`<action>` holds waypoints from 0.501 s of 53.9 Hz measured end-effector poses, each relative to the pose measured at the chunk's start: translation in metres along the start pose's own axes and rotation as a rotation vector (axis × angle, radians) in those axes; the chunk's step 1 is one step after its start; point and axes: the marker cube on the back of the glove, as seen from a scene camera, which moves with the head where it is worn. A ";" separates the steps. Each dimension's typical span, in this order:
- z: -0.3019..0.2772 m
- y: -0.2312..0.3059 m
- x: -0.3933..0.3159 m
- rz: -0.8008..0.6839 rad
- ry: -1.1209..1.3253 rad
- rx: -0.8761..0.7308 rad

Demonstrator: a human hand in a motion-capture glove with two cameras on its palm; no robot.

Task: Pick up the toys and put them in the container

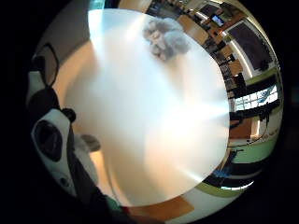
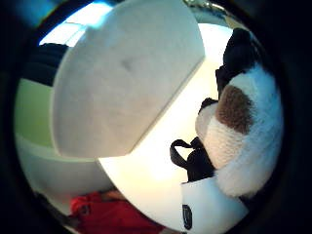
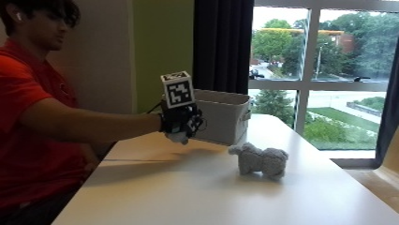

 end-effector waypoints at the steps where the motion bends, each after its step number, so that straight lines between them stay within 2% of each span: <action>1: -0.005 -0.003 -0.001 0.000 0.003 0.003; 11: -0.058 -0.029 -0.012 -0.051 0.066 0.057; 18: -0.083 -0.047 -0.030 -0.028 0.038 0.095; 27: -0.105 -0.069 -0.055 -0.071 0.001 0.104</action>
